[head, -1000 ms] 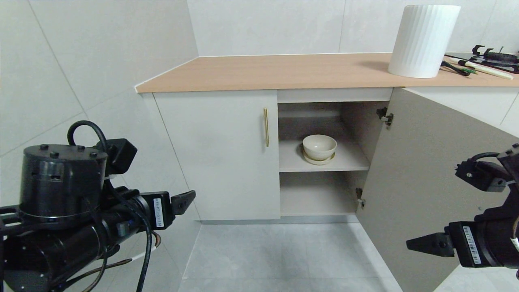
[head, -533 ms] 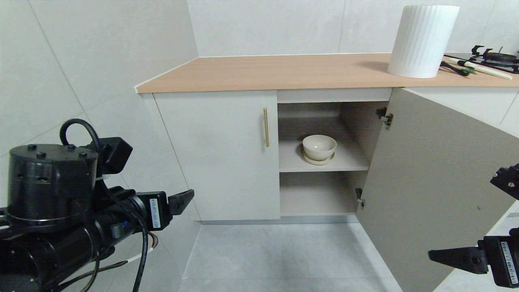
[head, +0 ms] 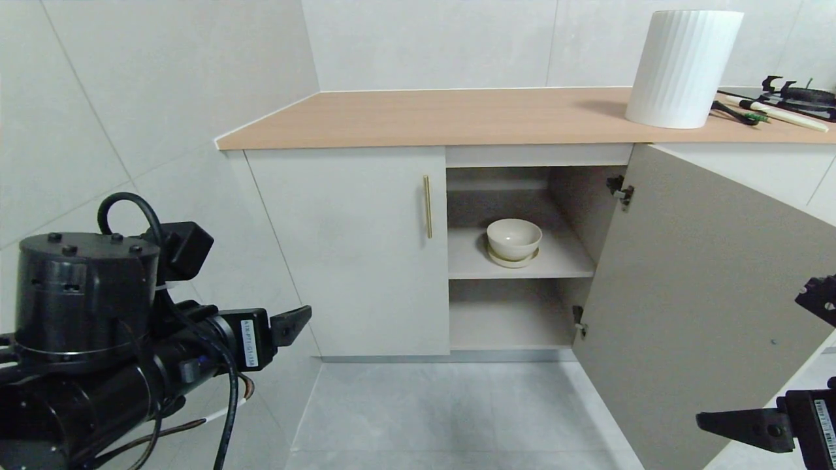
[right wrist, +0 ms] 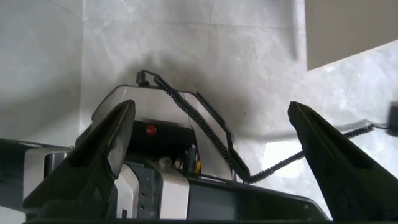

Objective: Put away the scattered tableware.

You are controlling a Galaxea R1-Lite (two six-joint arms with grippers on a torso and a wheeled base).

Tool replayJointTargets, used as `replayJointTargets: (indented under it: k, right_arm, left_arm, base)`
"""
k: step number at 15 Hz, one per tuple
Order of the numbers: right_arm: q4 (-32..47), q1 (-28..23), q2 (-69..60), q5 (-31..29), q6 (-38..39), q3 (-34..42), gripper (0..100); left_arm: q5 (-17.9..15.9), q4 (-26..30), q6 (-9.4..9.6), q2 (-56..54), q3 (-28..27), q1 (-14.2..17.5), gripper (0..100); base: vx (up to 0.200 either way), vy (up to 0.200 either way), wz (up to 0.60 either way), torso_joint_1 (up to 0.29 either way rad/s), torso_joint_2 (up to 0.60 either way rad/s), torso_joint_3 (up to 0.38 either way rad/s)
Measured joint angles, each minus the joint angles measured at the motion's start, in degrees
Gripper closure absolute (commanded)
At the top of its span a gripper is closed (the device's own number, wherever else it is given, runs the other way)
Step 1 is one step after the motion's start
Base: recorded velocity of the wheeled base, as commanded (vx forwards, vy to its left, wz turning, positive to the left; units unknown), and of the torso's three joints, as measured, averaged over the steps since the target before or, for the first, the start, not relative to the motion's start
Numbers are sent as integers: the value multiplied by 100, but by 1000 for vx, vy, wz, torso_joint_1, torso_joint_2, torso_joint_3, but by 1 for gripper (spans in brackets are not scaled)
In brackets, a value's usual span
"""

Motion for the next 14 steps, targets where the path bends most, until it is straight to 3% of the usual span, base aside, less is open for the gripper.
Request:
replayJointTargets:
  k: [4, 7, 14]
  right_arm:
    - [100, -262, 17, -6, -16, -27, 0]
    - [152, -532, 83, -63, -40, -90, 0]
    - [482, -1747, 221, -110, -311, -473, 0]
  left_arm:
    - [-11, -2, -2, 29, 5, -9, 0]
    - [-22, 5, 0, 41, 41, -13, 0]
    - [-24, -2, 1, 57, 46, -13, 0]
  base:
    - [0, -200, 0, 2, 2, 2]
    - [0, 0, 0, 0, 0, 0]
    - [0, 0, 0, 0, 0, 0]
